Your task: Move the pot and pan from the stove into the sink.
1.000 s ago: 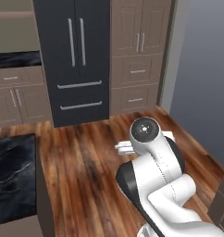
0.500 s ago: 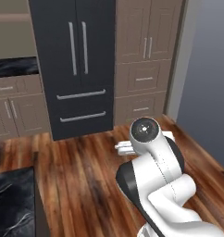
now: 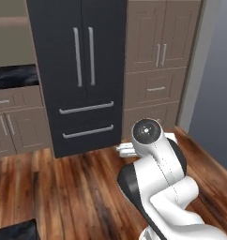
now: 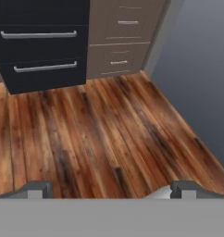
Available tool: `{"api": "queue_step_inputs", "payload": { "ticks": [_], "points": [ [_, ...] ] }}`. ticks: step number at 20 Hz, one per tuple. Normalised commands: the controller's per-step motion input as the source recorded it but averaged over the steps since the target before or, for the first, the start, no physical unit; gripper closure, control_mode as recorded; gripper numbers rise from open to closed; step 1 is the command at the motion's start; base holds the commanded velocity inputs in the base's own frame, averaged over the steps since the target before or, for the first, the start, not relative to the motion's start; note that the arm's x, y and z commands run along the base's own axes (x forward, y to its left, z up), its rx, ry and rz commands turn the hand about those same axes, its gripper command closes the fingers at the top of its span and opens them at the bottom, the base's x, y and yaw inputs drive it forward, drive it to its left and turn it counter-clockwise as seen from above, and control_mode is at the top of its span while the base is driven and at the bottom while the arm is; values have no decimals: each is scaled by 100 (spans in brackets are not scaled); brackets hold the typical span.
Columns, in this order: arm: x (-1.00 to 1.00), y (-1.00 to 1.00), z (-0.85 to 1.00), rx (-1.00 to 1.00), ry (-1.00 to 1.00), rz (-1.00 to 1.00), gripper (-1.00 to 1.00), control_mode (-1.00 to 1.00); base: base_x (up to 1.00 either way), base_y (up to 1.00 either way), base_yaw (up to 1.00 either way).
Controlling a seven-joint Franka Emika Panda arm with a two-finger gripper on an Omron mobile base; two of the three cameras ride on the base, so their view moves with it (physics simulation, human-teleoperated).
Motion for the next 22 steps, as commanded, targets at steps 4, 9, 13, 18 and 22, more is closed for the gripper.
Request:
{"api": "queue_step_inputs", "payload": {
  "ticks": [4,9,13,18,22],
  "points": [
    [0,0,0,0,0,0,-100,100,82,29,-1],
    [0,0,0,0,0,0,-100,100,83,29,-1],
    [0,0,0,0,0,0,-100,100,83,30,-1],
    [0,0,0,0,0,0,-100,100,79,29,-2],
    [0,0,0,0,0,0,-100,100,78,28,-2]
  ]
}}
